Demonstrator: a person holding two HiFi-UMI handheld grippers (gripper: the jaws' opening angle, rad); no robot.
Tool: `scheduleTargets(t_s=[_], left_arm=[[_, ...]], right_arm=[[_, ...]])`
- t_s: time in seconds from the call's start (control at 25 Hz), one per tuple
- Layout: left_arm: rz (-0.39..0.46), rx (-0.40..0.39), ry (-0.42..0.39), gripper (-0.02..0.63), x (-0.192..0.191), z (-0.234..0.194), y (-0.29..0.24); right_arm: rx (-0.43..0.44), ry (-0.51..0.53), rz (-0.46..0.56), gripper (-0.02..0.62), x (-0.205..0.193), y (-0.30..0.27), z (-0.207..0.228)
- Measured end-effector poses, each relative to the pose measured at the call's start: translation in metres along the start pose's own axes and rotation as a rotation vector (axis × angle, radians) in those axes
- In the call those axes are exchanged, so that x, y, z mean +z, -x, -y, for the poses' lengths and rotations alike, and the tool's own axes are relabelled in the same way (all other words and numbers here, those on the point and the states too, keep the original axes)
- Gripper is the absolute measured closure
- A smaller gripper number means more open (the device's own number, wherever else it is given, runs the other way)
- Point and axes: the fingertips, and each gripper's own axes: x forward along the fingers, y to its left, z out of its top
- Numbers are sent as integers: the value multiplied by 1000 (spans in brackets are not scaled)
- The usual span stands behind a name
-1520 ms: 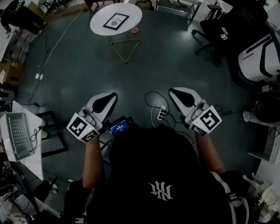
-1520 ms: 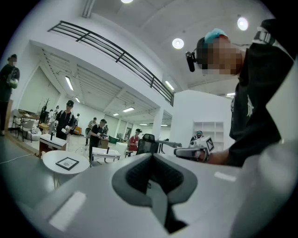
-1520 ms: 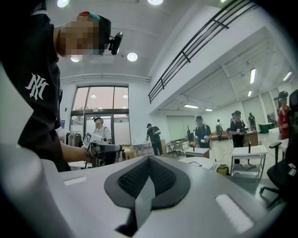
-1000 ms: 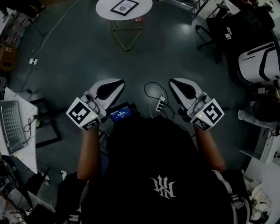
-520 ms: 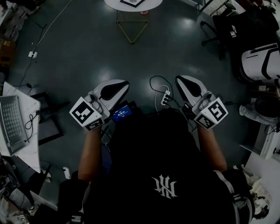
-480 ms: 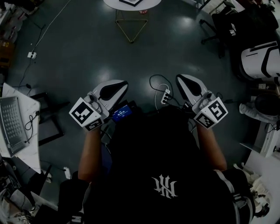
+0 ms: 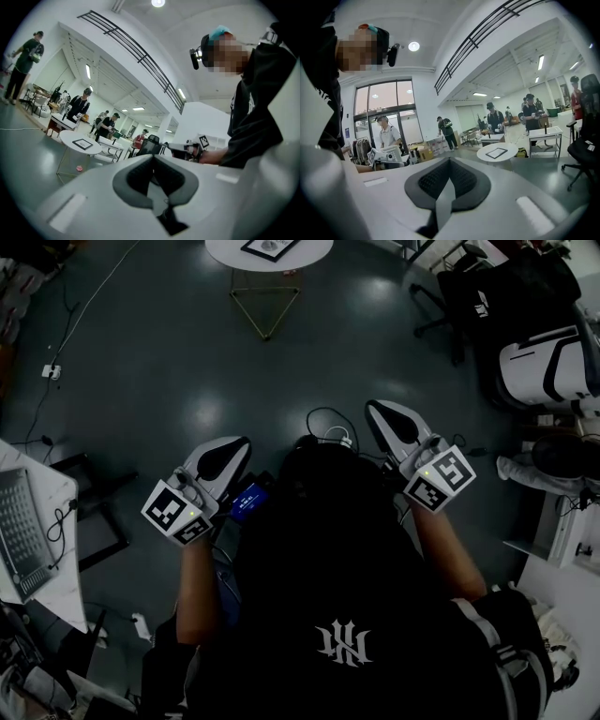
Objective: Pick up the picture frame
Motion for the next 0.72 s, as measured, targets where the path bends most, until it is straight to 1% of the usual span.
scheduleTargets(t_s=[0.12,0.24,0.36,0.48,0.6,0.72], left_arm=[[31,19,29,603,10,-16,-4],[44,45,38,603,25,-38,-14],[11,63,20,603,39,-67,-28],[-34,97,8,603,57,-102,-43],[-57,109,1,603,84,-132,-67],[-94,108,3,603,103,-161,-95]], right_arm=[[29,-4,-5,595,6,-19,9],[42,-18,-2,595,13,-42,29],[61,-54,9,595,16,-78,53],[104,-87,19,595,23,-123,71],[149,-91,29,595,43,-164,91],[160,-111,42,595,62,-189,119]])
